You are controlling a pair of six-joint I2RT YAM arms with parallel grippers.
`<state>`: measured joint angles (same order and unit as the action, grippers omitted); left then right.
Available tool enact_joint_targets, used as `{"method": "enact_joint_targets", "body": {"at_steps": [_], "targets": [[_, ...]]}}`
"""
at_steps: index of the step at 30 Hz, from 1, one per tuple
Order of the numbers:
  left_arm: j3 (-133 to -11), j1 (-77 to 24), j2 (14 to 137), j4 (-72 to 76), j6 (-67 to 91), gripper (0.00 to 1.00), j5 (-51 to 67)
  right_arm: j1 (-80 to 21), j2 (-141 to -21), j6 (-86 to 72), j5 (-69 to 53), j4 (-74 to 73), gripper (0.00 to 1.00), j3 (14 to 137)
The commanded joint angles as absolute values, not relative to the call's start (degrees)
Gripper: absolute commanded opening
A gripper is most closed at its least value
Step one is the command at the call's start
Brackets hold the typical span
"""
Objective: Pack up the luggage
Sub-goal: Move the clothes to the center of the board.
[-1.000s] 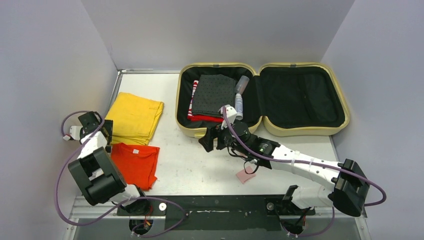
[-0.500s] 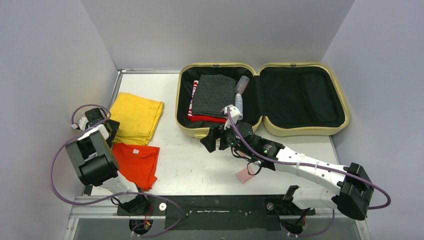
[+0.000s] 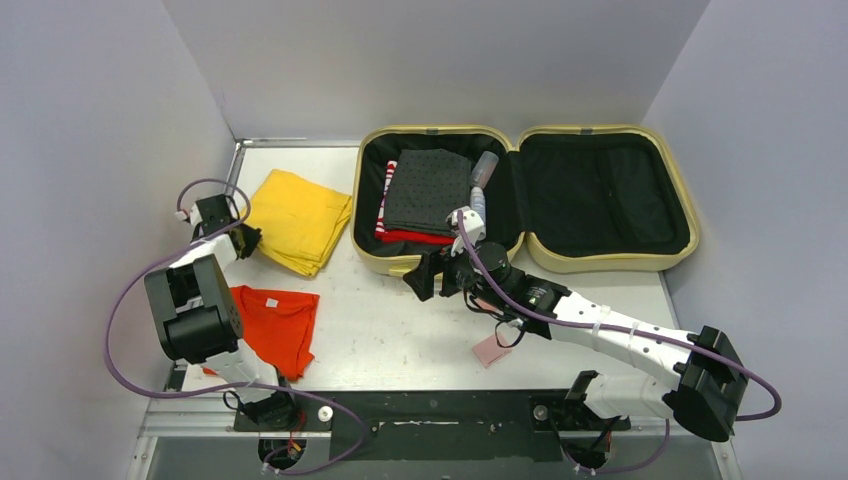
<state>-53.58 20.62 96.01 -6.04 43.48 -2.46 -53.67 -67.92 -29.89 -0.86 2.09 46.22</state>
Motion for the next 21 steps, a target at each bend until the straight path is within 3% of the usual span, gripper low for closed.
{"method": "enact_joint_targets", "body": {"at_steps": [1,5,6,8,10,12,21], "targets": [[-60.8,15.5,95.0,-3.5,41.5,0.0,6.3,-53.5,-67.3,-30.6,-0.6,4.4,0.81,46.1],[-62.1,14.1,96.9,-4.8,41.7,0.0,9.5,-53.5,-67.5,-31.1,-0.8,4.3,0.81,45.9],[-62.1,14.3,97.3,-5.8,41.6,0.1,9.5,-53.5,-67.4,-31.2,-0.8,4.3,0.81,45.9],[-61.2,15.1,97.3,-7.4,41.9,0.43,8.7,-53.5,-67.3,-31.2,-0.7,4.1,0.81,45.8],[-59.6,15.6,96.3,-7.7,42.4,0.63,7.4,-53.5,-67.1,-31.2,-0.6,4.0,0.81,45.6],[-58.3,15.6,95.1,-7.8,42.9,0.95,6.3,-53.4,-67.1,-31.2,-0.3,4.0,0.81,45.6],[-53.5,12.1,94.3,-7.9,46.1,0.97,3.2,-53.3,-68.6,-31.0,-0.7,5.0,0.81,45.7]]}}
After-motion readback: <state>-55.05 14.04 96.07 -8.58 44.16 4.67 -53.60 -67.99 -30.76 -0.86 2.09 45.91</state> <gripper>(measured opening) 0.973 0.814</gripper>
